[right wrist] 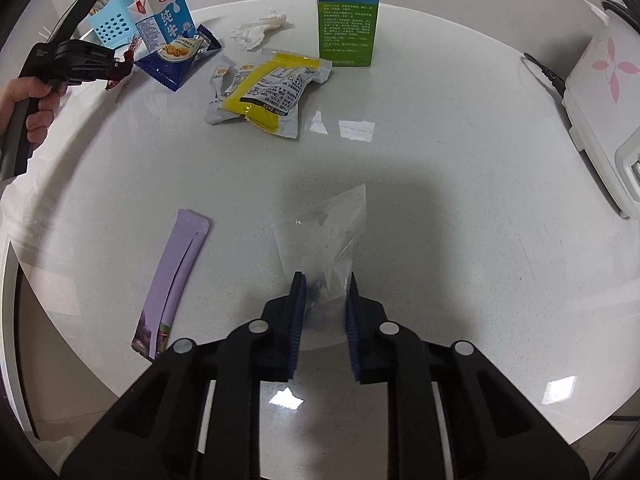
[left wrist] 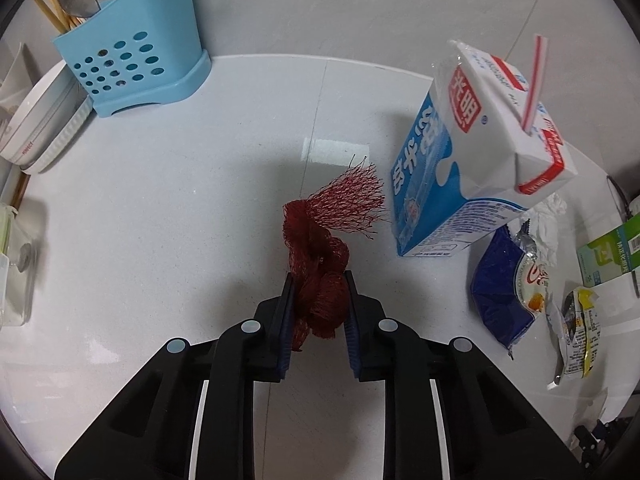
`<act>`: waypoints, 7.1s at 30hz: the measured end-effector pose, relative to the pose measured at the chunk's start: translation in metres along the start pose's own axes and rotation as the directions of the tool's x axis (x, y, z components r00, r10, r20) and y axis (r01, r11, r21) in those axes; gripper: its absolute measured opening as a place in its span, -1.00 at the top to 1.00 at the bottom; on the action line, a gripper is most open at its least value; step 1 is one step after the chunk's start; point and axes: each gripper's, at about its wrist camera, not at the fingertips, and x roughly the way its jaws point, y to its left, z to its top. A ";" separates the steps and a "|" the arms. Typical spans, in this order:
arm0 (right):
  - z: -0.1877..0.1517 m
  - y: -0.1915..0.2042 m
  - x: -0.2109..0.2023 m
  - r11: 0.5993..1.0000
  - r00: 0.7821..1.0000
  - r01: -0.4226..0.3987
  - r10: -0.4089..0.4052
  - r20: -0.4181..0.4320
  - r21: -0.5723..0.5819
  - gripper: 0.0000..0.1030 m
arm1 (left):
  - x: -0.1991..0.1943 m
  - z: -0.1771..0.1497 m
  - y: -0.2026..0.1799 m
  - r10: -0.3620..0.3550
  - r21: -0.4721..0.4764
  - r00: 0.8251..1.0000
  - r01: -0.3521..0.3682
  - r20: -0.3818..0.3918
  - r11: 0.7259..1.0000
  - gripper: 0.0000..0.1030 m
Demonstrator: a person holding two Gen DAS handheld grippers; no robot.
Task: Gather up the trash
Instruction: 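Grasp the red mesh bag with the left tool while the right tool grasps the clear plastic bag, then lift both bags and carry them down toward the wastebasket, then lower the red mesh bag and clear plastic bag into the wastebasket, then open the right tool to drop the clear plastic bag into the bin, then open the left tool to drop the red mesh bag into the bin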
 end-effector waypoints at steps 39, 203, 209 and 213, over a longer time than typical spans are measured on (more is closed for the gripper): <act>-0.005 -0.023 -0.029 0.994 0.991 -0.086 0.078 0.112 0.068 0.76 | -0.094 -0.114 -0.023 -0.017 -0.025 0.998 0.019 0.066 1.000 0.62; -0.238 0.109 0.027 0.954 0.995 -0.002 0.032 -0.097 0.301 -0.76 | -0.041 -0.469 -0.050 -0.194 0.173 0.920 0.264 -0.339 0.949 0.63; -0.242 0.094 0.012 0.951 0.997 0.009 0.017 -0.081 0.308 -0.76 | -0.022 -0.470 -0.072 -0.226 0.164 0.896 0.306 -0.381 0.938 0.63; -0.245 0.086 0.008 0.946 0.997 0.013 0.012 -0.075 0.323 -0.76 | -0.014 -0.474 -0.084 -0.234 0.168 0.890 0.319 -0.393 0.933 0.63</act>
